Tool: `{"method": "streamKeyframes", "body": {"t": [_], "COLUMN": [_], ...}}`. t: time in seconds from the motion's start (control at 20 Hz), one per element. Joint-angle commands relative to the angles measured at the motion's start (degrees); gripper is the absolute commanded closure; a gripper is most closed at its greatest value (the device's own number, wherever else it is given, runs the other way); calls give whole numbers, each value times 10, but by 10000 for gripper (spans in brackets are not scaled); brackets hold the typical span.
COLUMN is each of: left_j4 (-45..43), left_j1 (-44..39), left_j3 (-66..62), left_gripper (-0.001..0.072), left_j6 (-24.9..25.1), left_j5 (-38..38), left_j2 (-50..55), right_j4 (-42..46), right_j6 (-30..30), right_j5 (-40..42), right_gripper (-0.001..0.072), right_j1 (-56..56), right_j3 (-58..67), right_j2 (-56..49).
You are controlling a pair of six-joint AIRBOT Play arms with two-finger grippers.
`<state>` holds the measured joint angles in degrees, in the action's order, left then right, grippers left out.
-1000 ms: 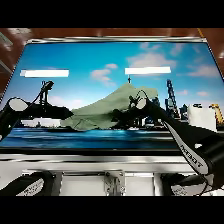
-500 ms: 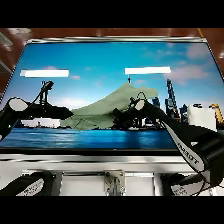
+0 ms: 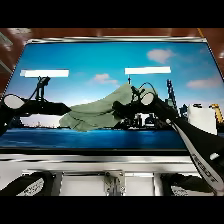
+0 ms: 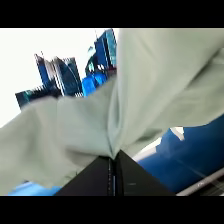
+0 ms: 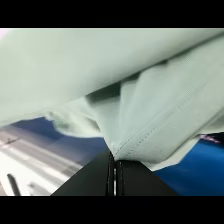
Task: Fold the shirts.
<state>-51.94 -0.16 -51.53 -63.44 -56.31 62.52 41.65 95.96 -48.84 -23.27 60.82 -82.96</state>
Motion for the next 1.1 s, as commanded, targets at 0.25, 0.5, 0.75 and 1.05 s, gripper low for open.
{"method": "streamKeyframes", "body": {"t": [0.25, 0.5, 0.75, 1.05], "left_j4": [-46, -35, -36, -90], "left_j1": [102, 119, 119, 119], "left_j3": [-257, -463, -524, -485], "left_gripper": [669, 669, 669, 668], "left_j6": [-2, -2, -7, -7], "left_j5": [-18, 91, 120, -45], "left_j2": [-144, -252, -308, -297], "right_j4": [16, 108, 122, 261], "right_j6": [-82, -81, -27, 82], "right_j5": [-38, 9, -12, -177], "right_gripper": [642, 643, 642, 642], "right_j1": [104, 125, 125, 125], "right_j3": [105, 309, 402, 401], "right_j2": [301, 401, 412, 395]}}
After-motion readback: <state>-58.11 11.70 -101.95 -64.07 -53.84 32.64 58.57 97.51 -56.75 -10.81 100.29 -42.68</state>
